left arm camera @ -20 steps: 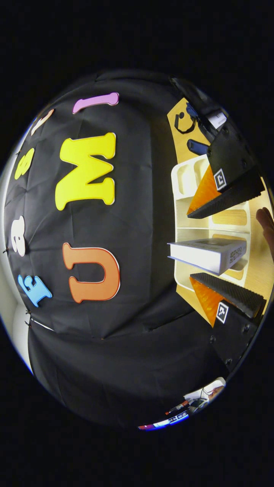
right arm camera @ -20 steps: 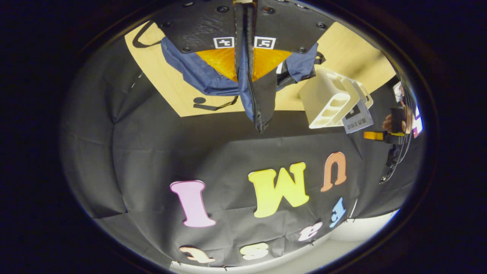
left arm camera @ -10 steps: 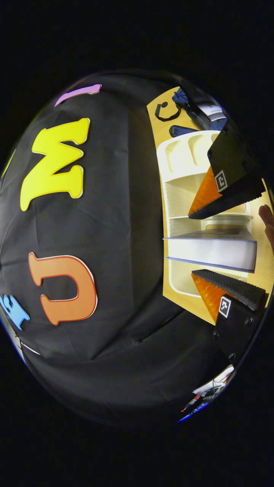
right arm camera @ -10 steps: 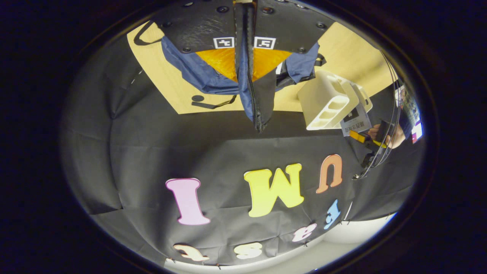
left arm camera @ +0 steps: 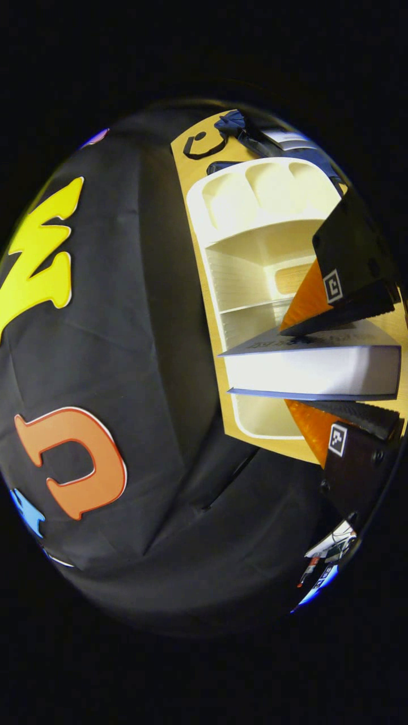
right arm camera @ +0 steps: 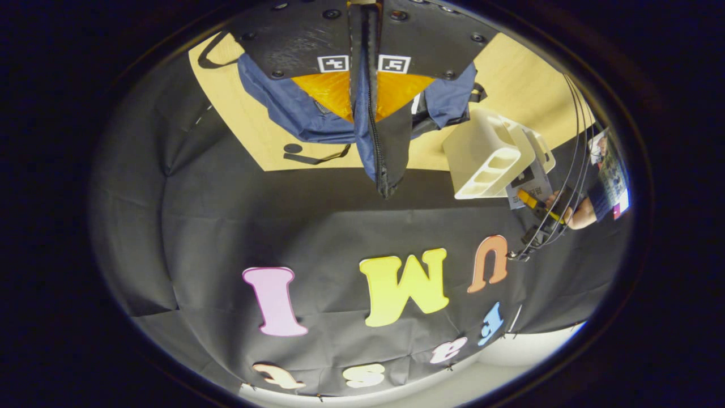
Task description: Open the schoolbag, grab two books from the bookshelf and put them into the schoolbag.
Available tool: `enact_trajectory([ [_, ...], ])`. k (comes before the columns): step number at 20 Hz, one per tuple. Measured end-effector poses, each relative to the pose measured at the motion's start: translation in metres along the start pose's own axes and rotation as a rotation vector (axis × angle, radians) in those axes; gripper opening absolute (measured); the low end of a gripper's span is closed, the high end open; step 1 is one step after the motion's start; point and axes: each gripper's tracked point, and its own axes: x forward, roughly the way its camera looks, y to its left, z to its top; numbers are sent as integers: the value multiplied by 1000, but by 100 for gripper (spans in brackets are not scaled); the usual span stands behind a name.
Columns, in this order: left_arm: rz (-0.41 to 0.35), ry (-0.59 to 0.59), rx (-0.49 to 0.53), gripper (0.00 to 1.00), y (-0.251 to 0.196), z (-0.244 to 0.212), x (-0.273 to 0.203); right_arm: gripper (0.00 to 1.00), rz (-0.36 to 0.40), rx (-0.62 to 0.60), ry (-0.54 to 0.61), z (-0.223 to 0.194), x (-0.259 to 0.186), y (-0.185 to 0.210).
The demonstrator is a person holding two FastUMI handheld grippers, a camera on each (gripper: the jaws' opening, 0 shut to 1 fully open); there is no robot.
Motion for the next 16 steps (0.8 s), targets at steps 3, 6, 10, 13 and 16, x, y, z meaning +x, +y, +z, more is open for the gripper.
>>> enact_trajectory([
  [3, -56, -10, -8, 54, -10, 3, -4, 4, 4, 0, 10, -5, 3, 1],
  [6, -70, 11, -36, 47, -13, -1, -9, 4, 7, 8, 17, -6, 4, 4],
  [10, -124, 27, -84, 48, -22, -14, -31, 4, 4, 23, 16, -9, 4, 2],
  [13, -142, 33, -125, 47, -15, -25, -46, 4, 2, 31, 16, -10, 4, 3],
  [16, -167, 34, -169, 43, -8, -39, -60, 4, 3, 26, 13, -10, 4, 6],
])
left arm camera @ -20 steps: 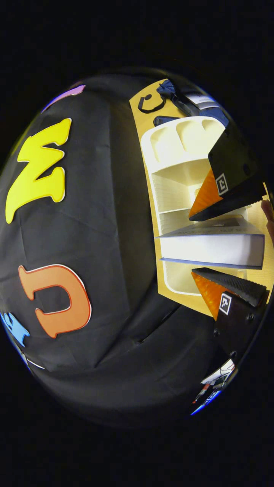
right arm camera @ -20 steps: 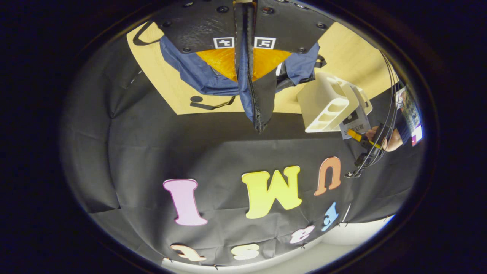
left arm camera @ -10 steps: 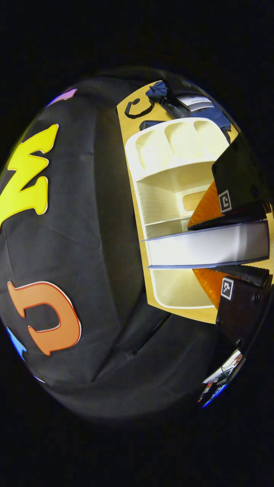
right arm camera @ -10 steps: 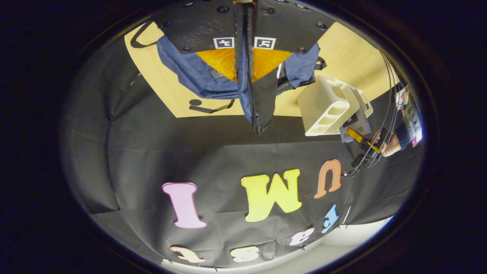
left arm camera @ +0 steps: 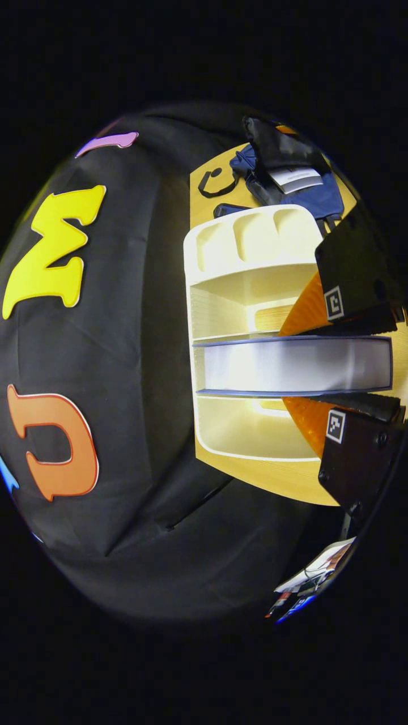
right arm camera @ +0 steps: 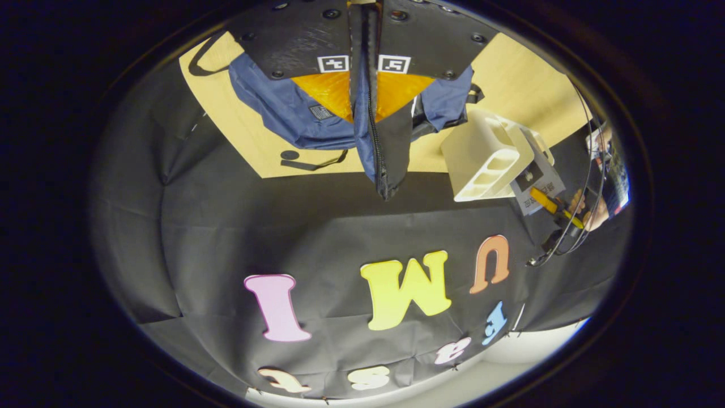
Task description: Open the schoolbag, grab two books from the bookshelf and put them into the schoolbag.
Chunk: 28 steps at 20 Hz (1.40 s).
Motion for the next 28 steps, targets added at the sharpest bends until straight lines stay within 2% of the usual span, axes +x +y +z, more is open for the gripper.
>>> enact_trajectory([
  [6, -75, 13, -154, 43, 6, -40, -32, 4, 7, -12, 8, -5, 5, 9],
  [7, -88, 15, -182, 47, 5, -48, -38, 4, 7, -16, 8, -6, 5, 11],
  [9, -111, -6, -214, 43, 10, -62, -53, 4, 3, -21, 6, -7, 5, 11],
  [16, -140, -69, -395, 43, 25, -112, -92, 4, 11, -7, 14, -11, 9, 13],
  [20, -184, -86, -512, 43, 21, -144, -114, 4, 31, 2, 18, -12, 10, 18],
  [23, -257, -95, -604, 43, 7, -157, -125, 4, 32, 2, 23, -15, 13, 20],
  [24, -287, -98, -628, 47, 2, -161, -130, 4, 33, 4, 25, -16, 13, 21],
  [25, -320, -93, -649, 43, -7, -166, -131, 4, 32, 3, 27, -16, 13, 21],
  [28, -420, -82, -692, 43, -34, -174, -131, 4, 23, -3, 30, -16, 13, 19],
])
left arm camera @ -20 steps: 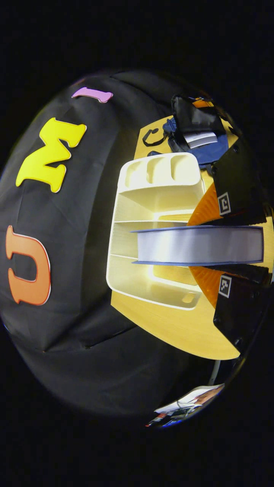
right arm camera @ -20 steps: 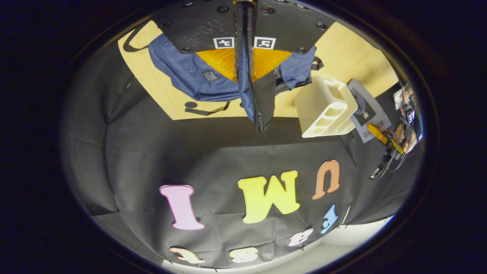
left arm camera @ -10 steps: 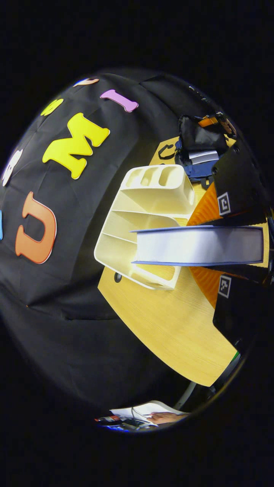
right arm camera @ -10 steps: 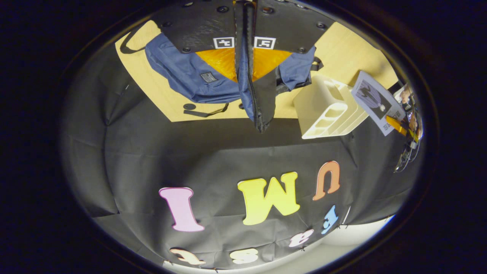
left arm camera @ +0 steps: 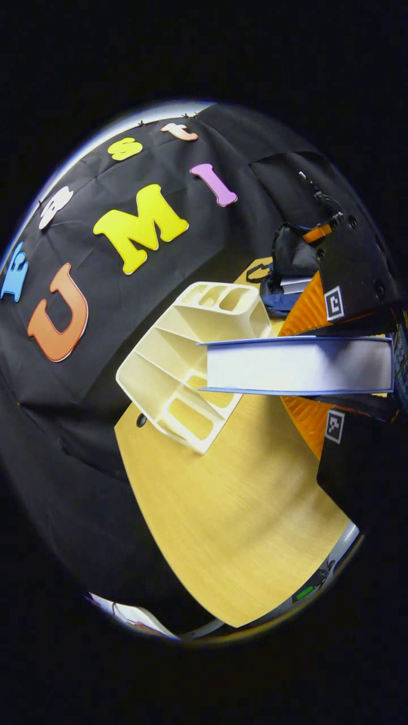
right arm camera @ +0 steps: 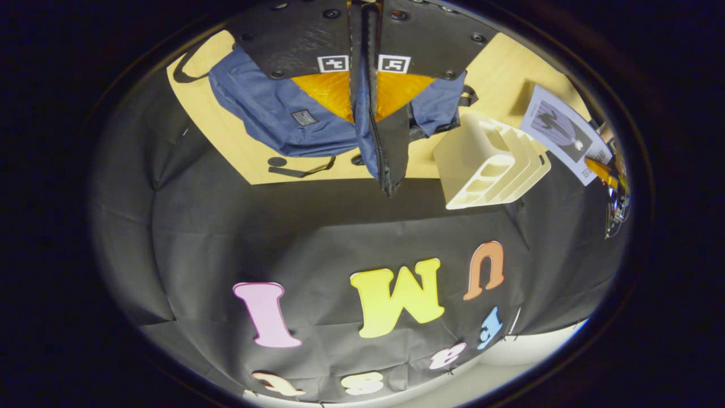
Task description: Open the schoolbag, grab two books from the bookshelf and put them into the schoolbag.
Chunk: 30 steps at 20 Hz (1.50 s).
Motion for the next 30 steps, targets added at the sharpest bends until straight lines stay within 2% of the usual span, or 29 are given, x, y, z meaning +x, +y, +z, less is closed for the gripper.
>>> enact_trajectory([
  [6, -141, 67, -60, 43, -37, -40, 23, 4, -19, 15, 10, 6, 1, -3],
  [10, -245, 77, -138, 43, -60, -58, 44, 4, 11, 25, -39, 21, -5, 4],
  [11, -268, 83, -165, 47, -66, -62, 50, 4, 10, 19, -40, 23, -6, 4],
  [12, -290, 91, -196, 43, -71, -64, 57, 4, 10, 11, -37, 24, -5, 4],
  [21, -420, 121, -350, 43, -129, -73, 111, 4, 45, -3, -116, 64, -14, 4],
  [30, -360, 158, -352, 43, -155, -102, 173, 4, 78, -5, -133, 66, -19, -1],
])
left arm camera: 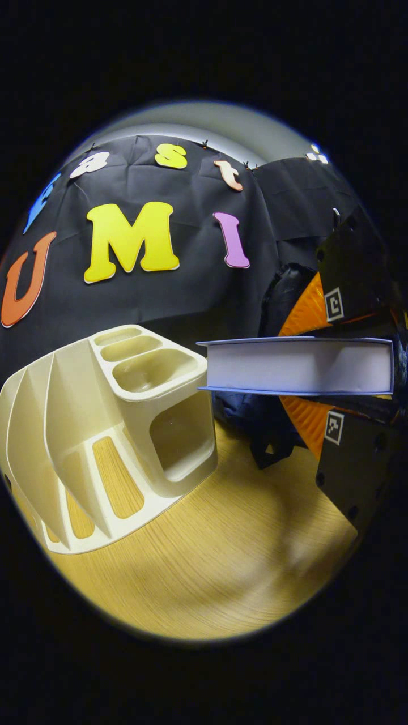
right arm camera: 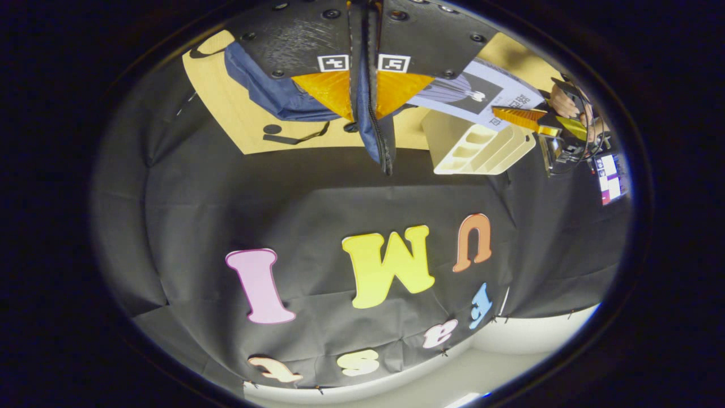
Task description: Open the schoolbag, grab two books from the bookshelf and put them into the schoolbag.
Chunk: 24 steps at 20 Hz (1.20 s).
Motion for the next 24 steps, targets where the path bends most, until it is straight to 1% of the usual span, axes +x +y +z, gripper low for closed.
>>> enact_trajectory([
  [1, 21, -23, 16, 43, 0, 2, 3, 4, 2, 2, -5, 1, -1, -1],
  [2, 44, -44, 60, 43, 2, 2, 7, 4, 8, 0, -8, 2, -2, 1],
  [3, 54, -43, 94, 43, 0, -2, 10, 4, 10, -3, -9, 1, -2, 1],
  [4, 68, -39, 123, 43, -1, -6, 14, 2, 15, -5, -8, 2, -1, 2],
  [5, 75, -31, 149, 43, -3, -12, 19, 4, 19, -6, -6, 1, -1, 3],
  [6, 81, -24, 171, 43, -6, -18, 23, 4, 23, -7, -9, 2, 0, 4],
  [8, 91, -30, 201, 43, -10, -23, 32, 4, 32, -9, -27, 10, -2, 8],
  [9, 96, -34, 208, 43, -13, -26, 37, 2, 44, -8, -36, 14, -3, 12],
  [12, 106, -37, 244, 44, -20, -36, 52, 4, 71, -29, -47, 24, -5, 24],
  [17, 91, -17, 268, 44, -34, -70, 97, 4, 108, -66, -54, 30, -6, 44],
  [18, 86, -8, 257, 39, -36, -78, 106, 4, 114, -67, -58, 33, -7, 47],
  [19, 80, 0, 244, 44, -37, -86, 115, 4, 126, -58, -60, 34, -6, 50],
  [20, 73, 10, 248, 44, -41, -93, 124, 4, 131, -57, -60, 34, -7, 52],
  [21, 66, 11, 255, 49, -44, -99, 133, 4, 127, -58, -63, 35, -8, 50],
  [22, 59, 12, 259, 44, -47, -103, 141, 4, 134, -55, -67, 37, -9, 51],
  [23, 52, 12, 261, 44, -49, -108, 148, 4, 139, -56, -69, 38, -9, 53],
  [24, 47, 9, 261, 49, -49, -109, 156, 4, 138, -59, -74, 39, -10, 52],
])
